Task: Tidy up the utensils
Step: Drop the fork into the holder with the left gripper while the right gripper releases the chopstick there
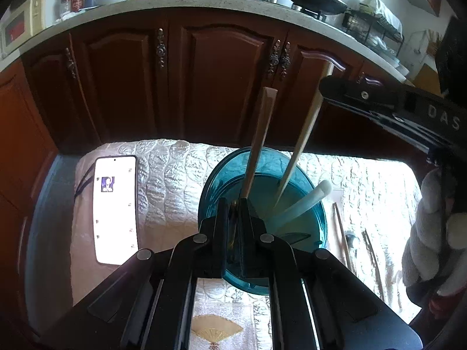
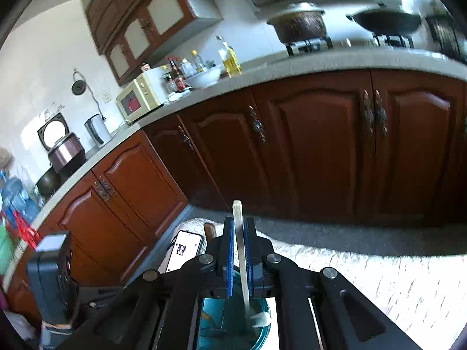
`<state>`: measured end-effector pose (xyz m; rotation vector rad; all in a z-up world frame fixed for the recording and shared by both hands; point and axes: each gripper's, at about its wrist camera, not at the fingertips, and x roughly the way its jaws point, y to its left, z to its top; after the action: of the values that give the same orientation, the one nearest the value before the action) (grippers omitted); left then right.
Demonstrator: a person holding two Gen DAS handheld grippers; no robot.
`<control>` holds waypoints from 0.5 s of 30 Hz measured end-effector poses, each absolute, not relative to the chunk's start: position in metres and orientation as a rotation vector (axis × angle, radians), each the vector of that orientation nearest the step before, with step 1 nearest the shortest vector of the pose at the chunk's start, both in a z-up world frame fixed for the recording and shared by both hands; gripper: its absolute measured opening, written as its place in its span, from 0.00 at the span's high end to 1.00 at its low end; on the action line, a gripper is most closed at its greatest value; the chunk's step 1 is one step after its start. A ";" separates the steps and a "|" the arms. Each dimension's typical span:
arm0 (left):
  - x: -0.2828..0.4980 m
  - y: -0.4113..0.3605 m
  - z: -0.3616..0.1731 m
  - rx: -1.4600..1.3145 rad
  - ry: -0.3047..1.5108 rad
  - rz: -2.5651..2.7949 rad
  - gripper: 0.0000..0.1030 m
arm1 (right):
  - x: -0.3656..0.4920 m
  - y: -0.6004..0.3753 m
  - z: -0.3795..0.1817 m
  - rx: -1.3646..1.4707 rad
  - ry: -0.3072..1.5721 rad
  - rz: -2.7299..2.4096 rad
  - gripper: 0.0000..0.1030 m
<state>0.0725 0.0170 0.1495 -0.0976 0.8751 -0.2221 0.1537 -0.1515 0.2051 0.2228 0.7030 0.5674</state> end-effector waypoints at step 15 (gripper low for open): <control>0.036 0.017 0.171 -0.135 0.823 -0.186 0.61 | 0.114 -0.178 0.203 0.186 0.731 0.557 0.73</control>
<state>0.0363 0.0167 0.1713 -0.1350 0.8231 -0.1863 0.1137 -0.1779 0.2035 0.1864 0.7308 0.5573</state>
